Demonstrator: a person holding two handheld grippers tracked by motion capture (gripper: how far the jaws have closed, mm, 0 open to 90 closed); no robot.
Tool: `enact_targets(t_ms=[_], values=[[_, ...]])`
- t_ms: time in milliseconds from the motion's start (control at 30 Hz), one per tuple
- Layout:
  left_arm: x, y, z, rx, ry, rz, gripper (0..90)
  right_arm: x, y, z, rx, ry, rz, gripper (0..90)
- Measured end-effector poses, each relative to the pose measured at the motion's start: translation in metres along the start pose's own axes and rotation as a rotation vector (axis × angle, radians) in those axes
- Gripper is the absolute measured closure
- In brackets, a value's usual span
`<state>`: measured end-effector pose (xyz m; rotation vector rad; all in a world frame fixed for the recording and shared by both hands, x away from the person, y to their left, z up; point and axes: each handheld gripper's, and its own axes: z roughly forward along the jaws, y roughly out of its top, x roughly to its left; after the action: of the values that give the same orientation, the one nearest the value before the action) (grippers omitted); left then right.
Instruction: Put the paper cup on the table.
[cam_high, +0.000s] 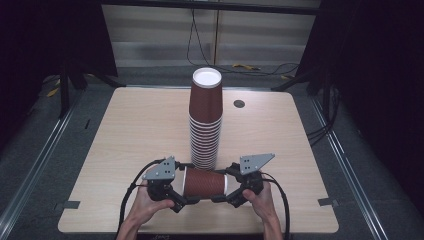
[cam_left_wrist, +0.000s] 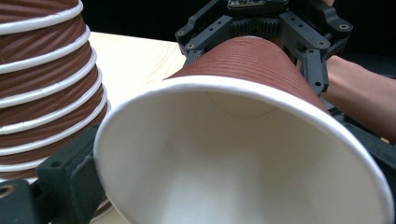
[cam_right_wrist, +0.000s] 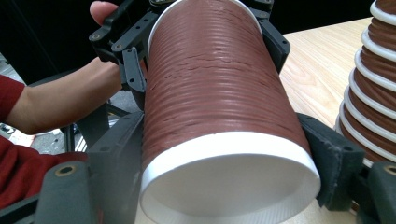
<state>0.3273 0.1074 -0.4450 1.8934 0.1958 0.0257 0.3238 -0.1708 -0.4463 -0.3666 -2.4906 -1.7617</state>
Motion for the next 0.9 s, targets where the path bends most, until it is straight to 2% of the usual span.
enact_targets(t_ms=[200, 533, 900], values=[[0.0013, 0.0017, -0.0033, 0.032, -0.014, -0.001, 4.4, -0.0006, -0.001, 0.0028, 0.006, 0.001, -0.013, 21.3], [-0.0023, 0.0047, -0.0077, 0.028, -0.011, 0.012, 6.6, -0.0009, -0.0021, 0.0042, -0.002, 0.004, -0.022, 18.6], [-0.0026, 0.0031, -0.0103, 0.054, 0.017, 0.003, 6.9, -0.0003, -0.003, 0.0012, -0.01, -0.065, -0.019, 13.3]])
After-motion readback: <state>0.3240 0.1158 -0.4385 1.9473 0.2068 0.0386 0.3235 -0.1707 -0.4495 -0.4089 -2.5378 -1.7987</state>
